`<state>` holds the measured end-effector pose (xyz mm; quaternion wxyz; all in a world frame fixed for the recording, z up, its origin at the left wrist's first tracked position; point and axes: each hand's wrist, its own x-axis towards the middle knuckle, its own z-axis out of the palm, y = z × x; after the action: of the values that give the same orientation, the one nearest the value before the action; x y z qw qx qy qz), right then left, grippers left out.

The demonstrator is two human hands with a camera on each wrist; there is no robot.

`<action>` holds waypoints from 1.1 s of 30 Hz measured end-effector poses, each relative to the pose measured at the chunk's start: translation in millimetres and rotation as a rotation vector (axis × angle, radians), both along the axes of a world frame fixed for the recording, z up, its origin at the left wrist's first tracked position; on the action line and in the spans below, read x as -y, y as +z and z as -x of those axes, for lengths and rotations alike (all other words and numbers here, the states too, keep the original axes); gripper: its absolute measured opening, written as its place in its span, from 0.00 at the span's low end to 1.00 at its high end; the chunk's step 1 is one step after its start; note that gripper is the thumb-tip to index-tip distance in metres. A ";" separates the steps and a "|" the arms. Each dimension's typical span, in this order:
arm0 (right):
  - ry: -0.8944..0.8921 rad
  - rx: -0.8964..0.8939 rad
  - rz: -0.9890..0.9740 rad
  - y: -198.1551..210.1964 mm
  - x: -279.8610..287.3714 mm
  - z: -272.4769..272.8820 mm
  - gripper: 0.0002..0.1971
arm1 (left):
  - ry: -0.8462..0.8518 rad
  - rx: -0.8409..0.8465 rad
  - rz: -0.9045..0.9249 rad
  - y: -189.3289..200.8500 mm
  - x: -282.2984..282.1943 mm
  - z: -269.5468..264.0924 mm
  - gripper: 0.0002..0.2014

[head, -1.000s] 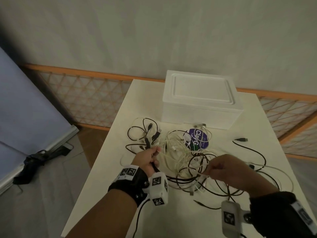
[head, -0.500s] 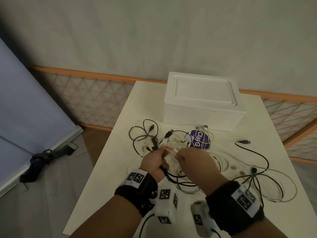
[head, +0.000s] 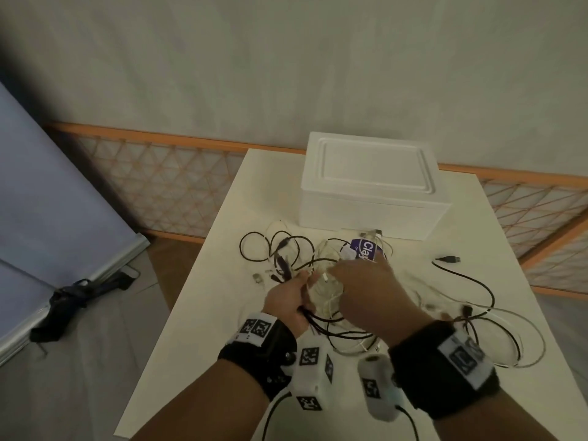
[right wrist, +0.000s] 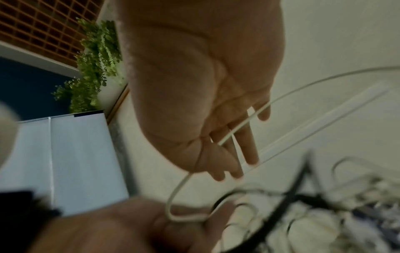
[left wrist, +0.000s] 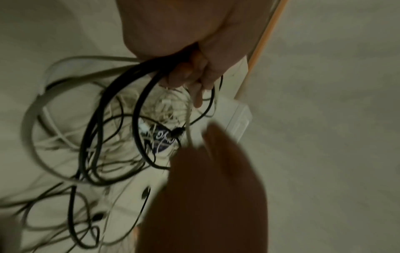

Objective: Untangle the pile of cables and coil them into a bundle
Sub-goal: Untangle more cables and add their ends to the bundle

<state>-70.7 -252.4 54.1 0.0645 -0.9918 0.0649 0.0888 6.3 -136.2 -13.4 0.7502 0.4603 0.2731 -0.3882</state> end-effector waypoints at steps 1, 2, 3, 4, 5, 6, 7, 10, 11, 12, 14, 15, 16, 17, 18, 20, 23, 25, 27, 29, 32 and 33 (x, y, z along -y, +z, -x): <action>0.055 -0.030 -0.010 -3.4 -10.1 -5.2 0.19 | -0.011 -0.006 0.017 0.3 1.5 2.8 0.09; 0.097 -0.067 -0.012 -6.5 -17.6 -9.1 0.19 | -0.021 0.005 0.010 -1.8 1.7 4.1 0.09; 0.111 -0.110 -0.026 -10.3 -21.7 -12.0 0.20 | -0.021 0.024 -0.003 -5.7 0.8 4.6 0.08; 0.100 -0.146 -0.072 -12.9 -24.0 -14.3 0.21 | -0.020 0.047 -0.036 -8.9 -0.7 4.4 0.08; 0.075 -0.168 -0.130 -14.6 -25.8 -16.8 0.21 | -0.010 0.059 -0.053 -12.0 -1.2 3.9 0.08; 0.053 -0.173 -0.168 -16.2 -27.9 -19.7 0.20 | -0.011 0.068 -0.068 -13.6 -1.7 4.0 0.09; 0.036 -0.178 -0.187 -18.4 -30.3 -23.2 0.18 | -0.017 0.071 -0.072 -13.2 -1.9 4.7 0.11; -0.092 -0.071 -0.259 -24.5 -30.6 -27.7 0.12 | -0.041 0.086 -0.093 -10.8 -2.4 3.0 0.10; -0.134 -0.021 -0.274 -23.8 -28.8 -26.5 0.11 | -0.035 0.093 -0.089 -8.2 -3.8 0.4 0.09; -0.150 0.012 -0.270 -20.2 -25.9 -23.5 0.10 | -0.029 0.100 -0.078 -5.1 -6.2 -3.3 0.08; -0.139 0.037 -0.250 -7.9 -16.9 -13.0 0.10 | 0.019 0.084 -0.039 -4.9 -11.5 -14.2 0.09; -0.119 0.023 -0.234 -1.0 -11.6 -6.4 0.10 | 0.055 0.060 -0.015 -5.3 -13.8 -19.6 0.10; -0.099 0.003 -0.217 5.6 -5.6 -0.1 0.11 | 0.092 0.041 -0.004 -7.2 -15.5 -25.4 0.10; -0.095 -0.026 -0.227 9.9 1.1 5.5 0.13 | 0.130 0.024 0.011 -8.6 -17.7 -31.2 0.11; -0.105 -0.048 -0.255 13.3 8.3 10.0 0.15 | 0.161 0.012 0.012 -9.6 -20.2 -36.2 0.11; -0.140 -0.044 -0.270 15.4 21.2 14.4 0.17 | 0.171 -0.004 0.013 -12.2 -23.3 -44.2 0.11; -0.152 0.035 -0.273 12.4 29.5 15.2 0.12 | 0.082 0.000 0.029 -5.3 -20.8 -37.4 0.10; -0.163 0.125 -0.342 8.8 27.8 14.0 0.10 | 0.067 -0.012 0.081 0.0 -18.4 -27.7 0.11; -0.166 0.218 -0.462 7.6 23.3 14.0 0.08 | 0.076 -0.031 0.147 3.7 -19.6 -21.5 0.13; -0.119 0.261 -0.507 5.7 16.7 13.6 0.04 | 0.063 -0.015 0.212 6.8 -21.6 -18.8 0.14; -0.045 0.273 -0.459 -2.4 2.0 11.9 0.08 | 0.018 0.063 0.313 18.3 -22.5 -14.4 0.12; -0.035 0.278 -0.451 -5.5 -2.3 11.6 0.08 | 0.008 0.086 0.344 21.9 -22.0 -12.3 0.11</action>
<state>-82.3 -250.1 48.6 0.2935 -0.9539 0.0512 -0.0371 18.5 -114.1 8.5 0.8305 0.3402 0.1719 -0.4061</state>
